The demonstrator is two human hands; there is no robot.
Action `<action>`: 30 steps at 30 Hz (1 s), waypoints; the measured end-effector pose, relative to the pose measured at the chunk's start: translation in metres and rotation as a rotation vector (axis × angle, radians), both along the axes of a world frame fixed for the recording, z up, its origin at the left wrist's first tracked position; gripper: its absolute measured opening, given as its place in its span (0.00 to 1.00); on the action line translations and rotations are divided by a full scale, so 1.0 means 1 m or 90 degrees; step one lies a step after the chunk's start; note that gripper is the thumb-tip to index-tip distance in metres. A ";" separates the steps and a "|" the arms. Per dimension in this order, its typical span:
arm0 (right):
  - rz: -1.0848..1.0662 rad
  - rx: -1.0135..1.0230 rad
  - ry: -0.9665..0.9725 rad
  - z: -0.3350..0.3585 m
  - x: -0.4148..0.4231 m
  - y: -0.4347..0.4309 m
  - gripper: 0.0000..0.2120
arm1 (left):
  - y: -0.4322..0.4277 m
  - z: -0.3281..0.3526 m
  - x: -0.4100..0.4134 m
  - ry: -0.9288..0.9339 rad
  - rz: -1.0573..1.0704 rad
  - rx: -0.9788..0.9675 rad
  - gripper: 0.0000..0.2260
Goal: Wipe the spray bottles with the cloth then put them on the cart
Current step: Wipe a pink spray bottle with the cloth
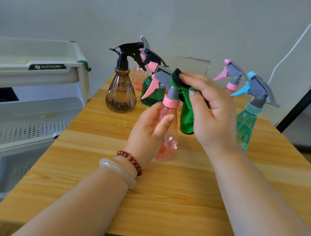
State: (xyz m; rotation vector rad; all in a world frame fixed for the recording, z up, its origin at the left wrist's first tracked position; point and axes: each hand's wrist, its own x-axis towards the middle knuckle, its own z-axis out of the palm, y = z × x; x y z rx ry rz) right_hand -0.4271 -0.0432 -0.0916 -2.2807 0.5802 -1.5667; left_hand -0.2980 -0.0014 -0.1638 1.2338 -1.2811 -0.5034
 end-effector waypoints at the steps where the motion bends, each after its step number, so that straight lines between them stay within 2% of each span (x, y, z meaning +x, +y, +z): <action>1: -0.015 -0.028 0.015 0.004 0.003 0.000 0.17 | 0.000 0.000 0.000 0.004 0.002 0.002 0.20; 8: -0.101 -0.245 0.070 -0.004 0.014 -0.005 0.15 | -0.001 -0.002 0.001 -0.009 0.003 -0.007 0.25; 12: -0.180 -0.321 0.073 -0.029 0.006 -0.004 0.14 | -0.002 -0.002 0.002 -0.023 -0.004 -0.021 0.22; 22: -0.245 -0.336 0.103 -0.058 -0.001 0.006 0.14 | -0.001 -0.002 0.004 -0.071 -0.012 -0.040 0.16; 27: -0.239 -0.257 0.006 -0.056 -0.006 0.008 0.12 | 0.000 -0.004 0.007 -0.119 -0.048 -0.029 0.18; 30: -0.240 -0.267 -0.024 -0.050 -0.002 0.012 0.10 | 0.000 -0.005 0.006 -0.145 -0.046 -0.013 0.22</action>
